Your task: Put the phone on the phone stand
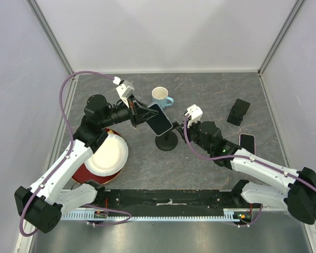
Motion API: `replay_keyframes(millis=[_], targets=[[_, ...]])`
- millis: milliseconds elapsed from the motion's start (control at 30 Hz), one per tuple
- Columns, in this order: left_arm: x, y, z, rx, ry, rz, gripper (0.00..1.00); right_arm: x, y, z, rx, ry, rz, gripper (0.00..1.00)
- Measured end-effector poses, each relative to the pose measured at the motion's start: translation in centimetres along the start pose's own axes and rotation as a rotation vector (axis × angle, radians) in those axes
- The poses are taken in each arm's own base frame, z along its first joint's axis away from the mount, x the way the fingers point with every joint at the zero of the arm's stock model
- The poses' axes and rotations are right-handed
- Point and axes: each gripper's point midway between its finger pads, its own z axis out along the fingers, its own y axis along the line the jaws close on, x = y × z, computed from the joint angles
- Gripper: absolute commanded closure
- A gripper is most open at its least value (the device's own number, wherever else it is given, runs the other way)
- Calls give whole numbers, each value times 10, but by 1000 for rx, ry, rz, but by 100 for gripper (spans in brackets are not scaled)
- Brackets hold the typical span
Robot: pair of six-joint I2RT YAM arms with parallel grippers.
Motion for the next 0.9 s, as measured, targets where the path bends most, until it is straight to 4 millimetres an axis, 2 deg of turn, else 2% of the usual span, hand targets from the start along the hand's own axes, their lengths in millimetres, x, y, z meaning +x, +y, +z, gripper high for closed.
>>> replay_keyframes(millis=[267, 467, 600, 700, 900], targets=[[9, -23, 6, 145, 21, 29, 98, -2, 2, 4, -46, 15, -42, 100], [32, -53, 9, 355, 62, 99, 98, -6, -4, 14, -138, 57, -20, 100], [41, -66, 11, 444, 74, 159, 98, -9, 0, 25, -226, 89, 1, 100], [48, -66, 17, 482, 85, 205, 98, -7, 8, 29, -291, 112, 12, 100], [64, -46, 41, 490, 126, 270, 98, -7, 12, 31, -349, 140, 26, 100]])
